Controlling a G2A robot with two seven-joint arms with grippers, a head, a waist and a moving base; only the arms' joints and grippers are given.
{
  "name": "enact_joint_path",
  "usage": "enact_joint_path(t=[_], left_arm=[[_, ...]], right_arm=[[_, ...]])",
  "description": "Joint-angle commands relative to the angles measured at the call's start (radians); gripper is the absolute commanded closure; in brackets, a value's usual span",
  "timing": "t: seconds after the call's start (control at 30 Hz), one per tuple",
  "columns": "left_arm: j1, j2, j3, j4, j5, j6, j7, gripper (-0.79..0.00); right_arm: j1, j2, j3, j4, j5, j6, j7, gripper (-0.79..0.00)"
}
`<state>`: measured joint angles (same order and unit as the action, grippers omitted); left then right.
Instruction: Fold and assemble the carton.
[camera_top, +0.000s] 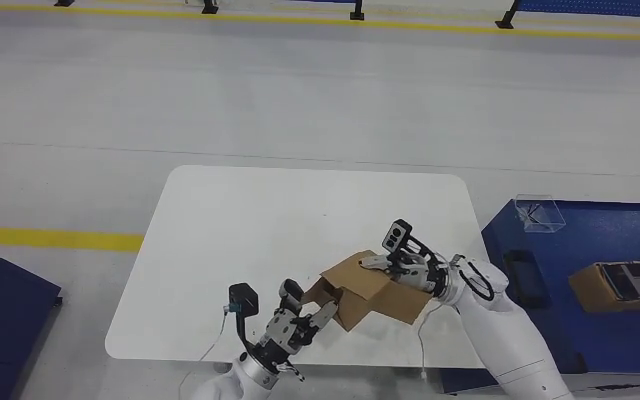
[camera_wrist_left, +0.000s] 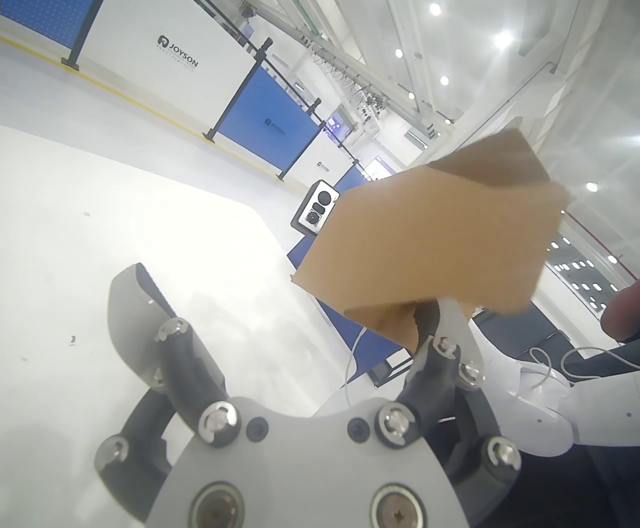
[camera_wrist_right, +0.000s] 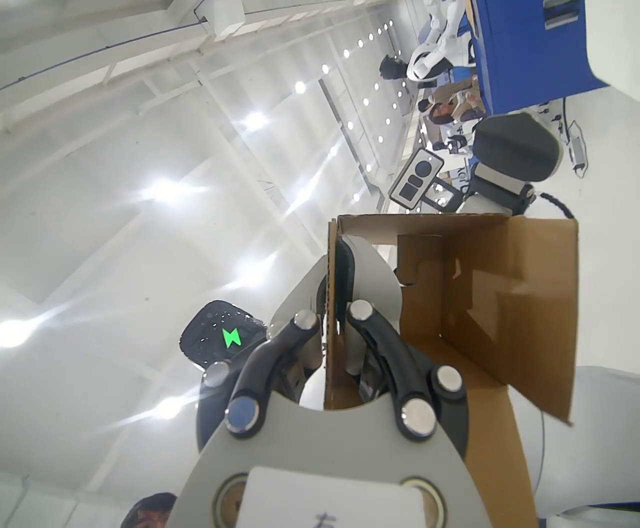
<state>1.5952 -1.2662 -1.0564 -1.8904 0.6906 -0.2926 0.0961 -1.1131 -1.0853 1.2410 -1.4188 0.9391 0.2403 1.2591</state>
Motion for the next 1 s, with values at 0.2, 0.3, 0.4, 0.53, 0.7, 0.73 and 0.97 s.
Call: enact_joint_path(t=[0.2,0.3,0.4,0.53,0.7,0.73,0.97], left_arm=[[0.012,0.0,-0.012,0.001,-0.013,-0.01,0.012,-0.785],[0.021,0.001,-0.018,-0.005,-0.016,-0.015,0.021,-0.785],[0.039,0.001,-0.029,-0.024,-0.046,-0.053,0.067,-0.785],[0.065,0.001,-0.054,-0.04,-0.094,-0.076,0.117,-0.785],[0.059,0.0,-0.053,-0.038,-0.069,-0.032,0.082,-0.785],[0.056,0.0,-0.049,-0.035,-0.064,-0.019,0.077,-0.785],[0.028,-0.007,-0.03,-0.005,-0.051,0.018,0.055,-0.785]], right_arm=[[-0.054,0.009,0.036,-0.076,-0.099,-0.112,-0.085,0.0],[-0.07,0.011,0.044,-0.099,-0.124,-0.134,-0.106,0.0],[-0.085,0.014,0.05,-0.117,-0.165,-0.164,-0.128,0.0],[-0.098,0.015,0.05,-0.131,-0.187,-0.181,-0.139,0.0],[-0.108,0.015,0.046,-0.137,-0.195,-0.19,-0.139,0.0],[-0.108,0.016,0.046,-0.137,-0.197,-0.192,-0.139,0.0],[-0.109,0.016,0.047,-0.135,-0.186,-0.191,-0.131,0.0]])
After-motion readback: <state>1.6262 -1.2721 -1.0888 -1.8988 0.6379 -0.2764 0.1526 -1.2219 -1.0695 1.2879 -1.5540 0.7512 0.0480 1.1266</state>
